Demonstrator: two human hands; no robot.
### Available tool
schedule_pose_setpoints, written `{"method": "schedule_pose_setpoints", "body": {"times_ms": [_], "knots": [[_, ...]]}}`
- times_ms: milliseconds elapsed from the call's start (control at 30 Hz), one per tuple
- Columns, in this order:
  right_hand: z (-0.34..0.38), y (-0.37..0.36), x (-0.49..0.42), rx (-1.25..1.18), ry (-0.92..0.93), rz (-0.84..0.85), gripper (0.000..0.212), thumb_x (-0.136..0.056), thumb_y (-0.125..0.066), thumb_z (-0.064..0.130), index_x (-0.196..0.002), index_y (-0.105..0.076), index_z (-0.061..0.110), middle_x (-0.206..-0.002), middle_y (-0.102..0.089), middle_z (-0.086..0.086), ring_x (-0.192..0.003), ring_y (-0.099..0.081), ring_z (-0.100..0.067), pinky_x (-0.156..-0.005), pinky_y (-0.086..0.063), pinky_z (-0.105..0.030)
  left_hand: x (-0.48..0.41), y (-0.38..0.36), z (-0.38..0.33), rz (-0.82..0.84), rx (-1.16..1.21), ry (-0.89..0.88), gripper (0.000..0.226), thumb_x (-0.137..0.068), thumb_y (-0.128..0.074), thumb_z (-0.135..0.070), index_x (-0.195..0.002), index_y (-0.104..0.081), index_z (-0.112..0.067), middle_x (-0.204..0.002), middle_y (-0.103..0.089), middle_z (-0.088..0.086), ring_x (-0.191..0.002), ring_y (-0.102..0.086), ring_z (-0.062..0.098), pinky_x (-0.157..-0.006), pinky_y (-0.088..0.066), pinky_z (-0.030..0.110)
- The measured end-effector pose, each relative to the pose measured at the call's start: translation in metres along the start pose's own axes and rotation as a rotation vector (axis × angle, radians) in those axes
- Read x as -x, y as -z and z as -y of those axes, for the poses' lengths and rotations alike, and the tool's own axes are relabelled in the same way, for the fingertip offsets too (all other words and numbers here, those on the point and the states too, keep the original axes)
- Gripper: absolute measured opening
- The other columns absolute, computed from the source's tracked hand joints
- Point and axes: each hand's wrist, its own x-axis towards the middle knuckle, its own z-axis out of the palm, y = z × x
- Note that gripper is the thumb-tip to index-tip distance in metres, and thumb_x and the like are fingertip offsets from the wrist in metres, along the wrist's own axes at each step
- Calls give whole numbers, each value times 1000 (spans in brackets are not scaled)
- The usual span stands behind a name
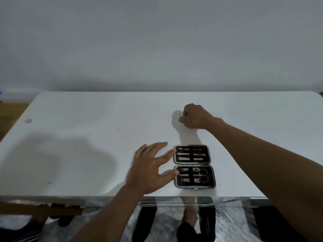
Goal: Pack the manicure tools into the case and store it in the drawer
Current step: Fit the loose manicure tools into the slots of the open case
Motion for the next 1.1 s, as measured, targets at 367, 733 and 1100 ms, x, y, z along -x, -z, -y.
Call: {"method": "schedule_pose_setpoints", "body": {"times_ms": [367, 733, 1100], "knots": [[-39, 13, 62, -345, 48, -74, 12, -80, -66, 2, -91, -66, 8, -75, -70, -8, -59, -61, -18, -60, -54, -28, 1, -3, 1, 4, -25, -12, 61, -84, -38, -74, -137, -45, -45, -147, -41, -11, -137, -31, 9, -115, -17, 42], [-62, 10, 115, -65, 55, -41, 15, -93, -54, 15, -86, -55, 28, -95, -67, -9, -83, -65, -31, -78, -58, -46, 0, -5, 3, 12, -63, -7, 64, -82, -33, -77, -137, -44, -46, -148, -41, -11, -137, -31, 10, -113, -15, 40], [-63, 9, 125, 137, 164, -108, 19, -87, -54, 5, -96, -70, 11, -97, -72, -7, -81, -58, -23, -76, -47, -29, 1, -6, 2, -1, -68, -5, 65, -81, -34, -76, -136, -46, -44, -147, -43, -8, -136, -34, 13, -113, -18, 42]]}}
